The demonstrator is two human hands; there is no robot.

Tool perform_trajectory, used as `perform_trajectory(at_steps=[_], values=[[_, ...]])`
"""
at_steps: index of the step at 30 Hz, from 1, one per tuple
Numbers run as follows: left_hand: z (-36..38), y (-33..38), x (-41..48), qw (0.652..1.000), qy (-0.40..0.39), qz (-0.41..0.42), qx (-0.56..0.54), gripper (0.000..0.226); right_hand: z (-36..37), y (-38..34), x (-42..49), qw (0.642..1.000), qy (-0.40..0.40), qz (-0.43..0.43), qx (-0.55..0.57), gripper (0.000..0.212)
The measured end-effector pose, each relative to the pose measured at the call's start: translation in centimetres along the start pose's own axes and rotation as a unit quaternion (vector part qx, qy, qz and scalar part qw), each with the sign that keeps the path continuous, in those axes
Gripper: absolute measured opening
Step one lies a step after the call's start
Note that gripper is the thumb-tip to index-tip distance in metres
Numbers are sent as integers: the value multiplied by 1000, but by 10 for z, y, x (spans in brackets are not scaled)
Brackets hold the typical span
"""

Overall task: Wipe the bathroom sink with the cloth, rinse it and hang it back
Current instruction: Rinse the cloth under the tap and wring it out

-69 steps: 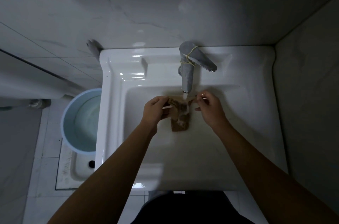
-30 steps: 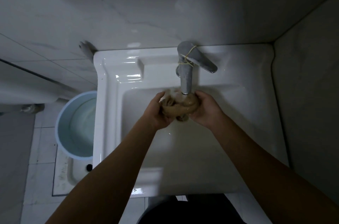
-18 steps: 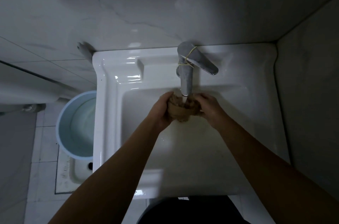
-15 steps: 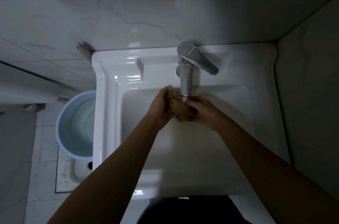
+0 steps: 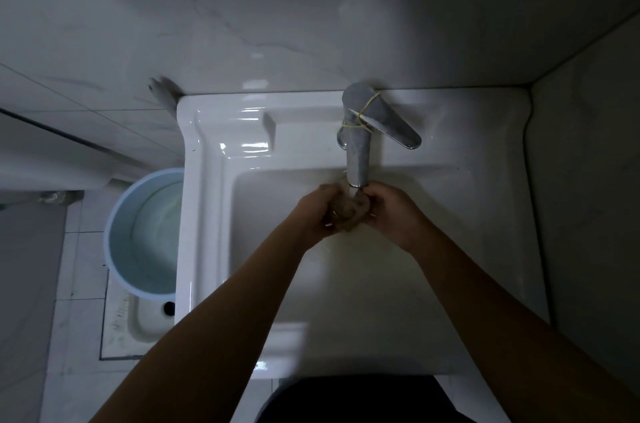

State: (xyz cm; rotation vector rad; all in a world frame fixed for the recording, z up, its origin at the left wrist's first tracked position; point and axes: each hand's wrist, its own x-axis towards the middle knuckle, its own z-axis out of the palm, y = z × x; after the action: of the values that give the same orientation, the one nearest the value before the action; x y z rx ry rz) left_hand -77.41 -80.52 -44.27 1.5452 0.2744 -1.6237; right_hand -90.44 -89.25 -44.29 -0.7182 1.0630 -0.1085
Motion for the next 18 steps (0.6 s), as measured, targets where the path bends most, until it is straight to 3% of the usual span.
perform_trajectory(at_steps=[2, 4, 7, 10, 14, 16, 18], values=[[2, -6, 5, 999, 19, 28, 14, 8, 2, 2, 5, 991, 100, -23, -82, 25], [1, -10, 7, 998, 24, 48, 20, 16, 6, 4, 9, 973, 166, -61, -146, 13], [-1, -10, 4, 999, 4, 28, -25, 41, 16, 8, 6, 975, 145, -54, -162, 14], [-5, -1, 0, 1000, -2, 9, -9, 41, 18, 14, -1, 985, 86, -8, -147, 21], [-7, -4, 4, 980, 79, 89, 156, 34, 12, 18, -4, 965, 137, -80, -210, 17], [-3, -13, 5, 972, 92, 141, 164, 37, 16, 16, -5, 975, 136, -58, -164, 18], [4, -23, 9, 956, 111, 205, 181, 26, 24, 16, -6, 984, 137, -29, -110, 29]])
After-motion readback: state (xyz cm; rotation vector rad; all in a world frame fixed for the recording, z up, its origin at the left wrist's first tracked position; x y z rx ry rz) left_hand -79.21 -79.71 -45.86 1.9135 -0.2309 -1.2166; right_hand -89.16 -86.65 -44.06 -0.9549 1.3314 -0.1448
